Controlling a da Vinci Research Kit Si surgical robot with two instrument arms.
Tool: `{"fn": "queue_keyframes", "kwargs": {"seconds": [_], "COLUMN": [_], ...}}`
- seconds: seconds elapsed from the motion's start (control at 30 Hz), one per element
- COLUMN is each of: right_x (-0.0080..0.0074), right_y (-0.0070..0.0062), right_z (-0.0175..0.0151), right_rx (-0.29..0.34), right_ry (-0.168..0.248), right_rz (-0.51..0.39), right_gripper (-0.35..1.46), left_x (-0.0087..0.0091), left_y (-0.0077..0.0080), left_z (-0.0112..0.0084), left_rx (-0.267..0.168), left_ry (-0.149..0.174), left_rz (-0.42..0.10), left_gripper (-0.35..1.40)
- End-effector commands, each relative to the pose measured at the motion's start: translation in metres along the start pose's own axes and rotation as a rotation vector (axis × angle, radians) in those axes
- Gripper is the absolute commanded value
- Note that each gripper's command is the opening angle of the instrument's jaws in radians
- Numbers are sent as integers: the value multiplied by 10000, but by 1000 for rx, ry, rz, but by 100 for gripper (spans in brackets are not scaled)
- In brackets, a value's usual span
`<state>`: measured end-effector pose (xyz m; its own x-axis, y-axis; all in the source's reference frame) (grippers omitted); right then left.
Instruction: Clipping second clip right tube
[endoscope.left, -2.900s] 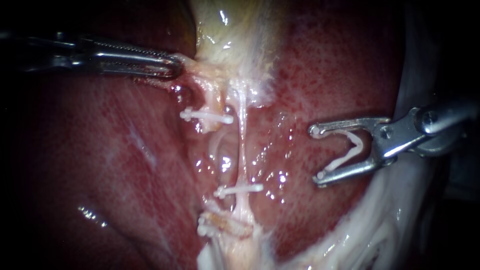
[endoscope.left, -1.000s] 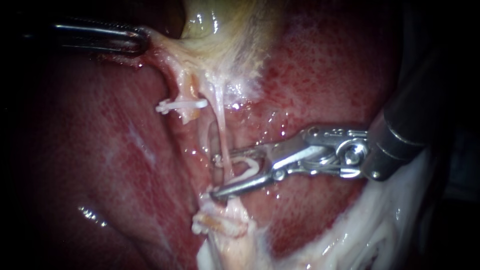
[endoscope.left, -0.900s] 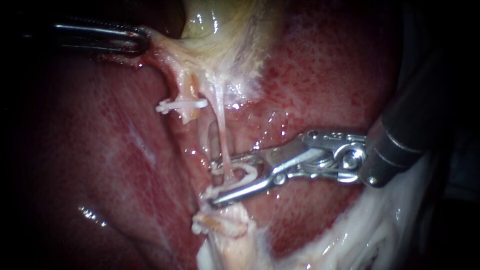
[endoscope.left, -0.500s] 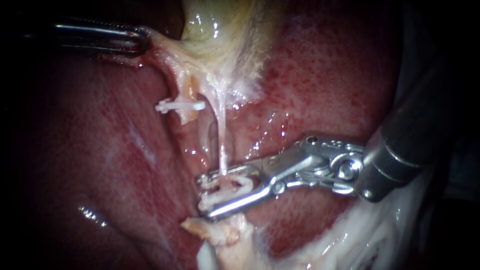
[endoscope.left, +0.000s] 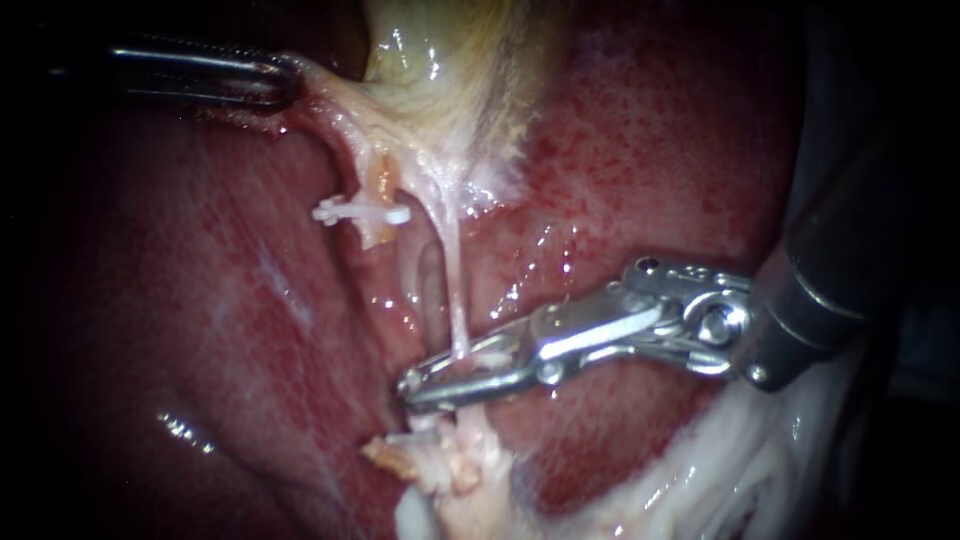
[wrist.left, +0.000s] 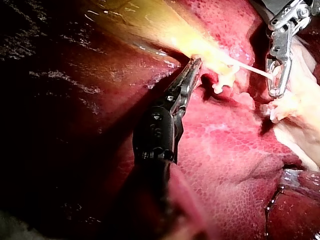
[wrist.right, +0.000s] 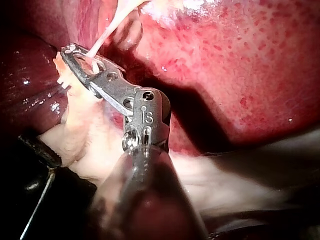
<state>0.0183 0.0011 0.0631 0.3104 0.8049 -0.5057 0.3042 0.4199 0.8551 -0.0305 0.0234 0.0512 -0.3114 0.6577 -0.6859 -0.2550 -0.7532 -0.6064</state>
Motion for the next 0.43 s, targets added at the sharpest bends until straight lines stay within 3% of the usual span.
{"fn": "queue_keyframes", "kwargs": {"seconds": [0.03,0.43], "right_x": [1,0], "right_y": [-1,0], "right_z": [1,1], "right_rx": [4,16], "right_ry": [1,-6], "right_rz": [21,19], "right_gripper": [-35,-35], "left_x": [0,0], "left_y": [0,-1], "left_z": [0,1], "left_rx": [0,0], "left_ry": [0,0], "left_rz": [0,0], "left_gripper": [-35,-35]}}
